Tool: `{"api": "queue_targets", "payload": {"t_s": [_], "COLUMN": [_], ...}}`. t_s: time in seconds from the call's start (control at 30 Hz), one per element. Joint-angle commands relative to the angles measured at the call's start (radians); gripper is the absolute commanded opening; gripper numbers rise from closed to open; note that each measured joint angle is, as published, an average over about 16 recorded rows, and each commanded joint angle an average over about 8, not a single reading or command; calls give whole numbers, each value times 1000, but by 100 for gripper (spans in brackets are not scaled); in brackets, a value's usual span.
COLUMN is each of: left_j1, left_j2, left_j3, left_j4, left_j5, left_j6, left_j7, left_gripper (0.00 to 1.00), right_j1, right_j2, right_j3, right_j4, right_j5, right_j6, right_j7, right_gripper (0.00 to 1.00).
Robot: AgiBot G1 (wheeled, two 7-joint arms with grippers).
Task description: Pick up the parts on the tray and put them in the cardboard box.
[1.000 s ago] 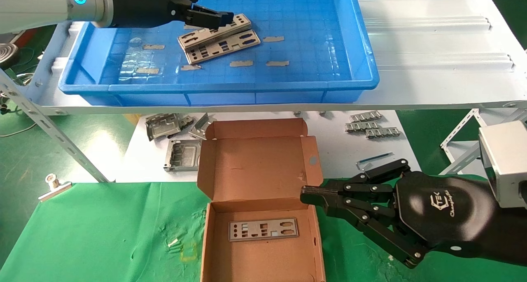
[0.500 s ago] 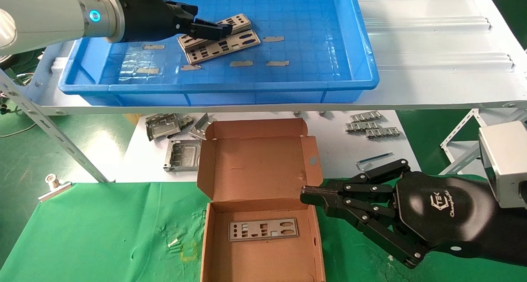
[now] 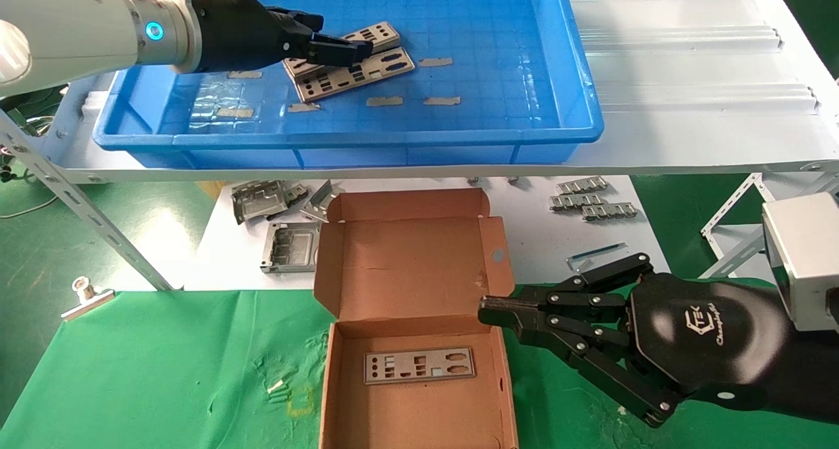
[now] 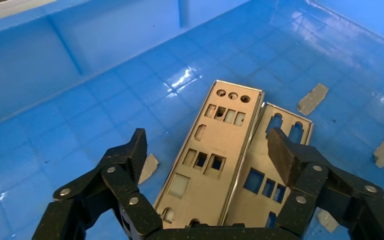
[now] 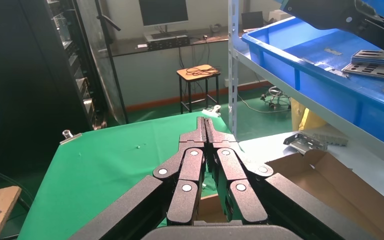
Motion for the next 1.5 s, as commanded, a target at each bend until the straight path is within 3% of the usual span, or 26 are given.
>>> {"api": "queue_targets", "payload": {"t_s": [0.03,1.5], "left_j1": [2,-32], "left_j2": [1,-13], "left_j3": [0,-6], "left_j4": [0,-7], "left_j5": [-1,-28], "left_j6": [-1,35], "left_j7": [-3,5], "left_gripper": [0,0], "right_j1": [0,0], "right_j2": [0,0], "right_j3": [0,0], "right_j4": [0,0], "right_j5": [0,0], "right_j6": [0,0], "right_j7": [0,0], "right_gripper": [0,0]}}
